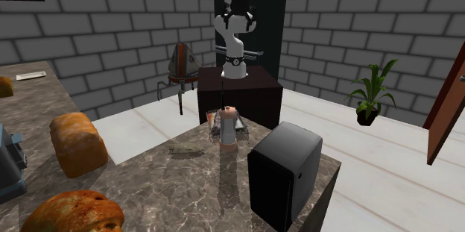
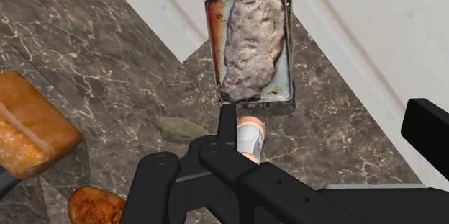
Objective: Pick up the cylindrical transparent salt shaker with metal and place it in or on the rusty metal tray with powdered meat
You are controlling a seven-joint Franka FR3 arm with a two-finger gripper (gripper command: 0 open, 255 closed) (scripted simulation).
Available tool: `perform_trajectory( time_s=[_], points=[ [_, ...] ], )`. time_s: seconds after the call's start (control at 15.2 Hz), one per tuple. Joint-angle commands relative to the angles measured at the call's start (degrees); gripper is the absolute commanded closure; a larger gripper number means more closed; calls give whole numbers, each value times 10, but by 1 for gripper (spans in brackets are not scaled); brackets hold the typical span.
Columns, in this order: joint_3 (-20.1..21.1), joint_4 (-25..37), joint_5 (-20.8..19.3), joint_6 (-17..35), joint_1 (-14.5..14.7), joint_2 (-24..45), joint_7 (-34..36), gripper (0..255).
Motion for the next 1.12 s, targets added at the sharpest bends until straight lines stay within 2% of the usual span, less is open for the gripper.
perform_trajectory(
  time_s=[0.0, 0.53, 1.06],
  points=[
    [-3, 0, -6, 38, -3, 35, 1, 0],
    [-11, 34, -28, 178, -12, 206, 15, 0],
    [-18, 120, -48, 278, -21, 387, 29, 0]
  ],
)
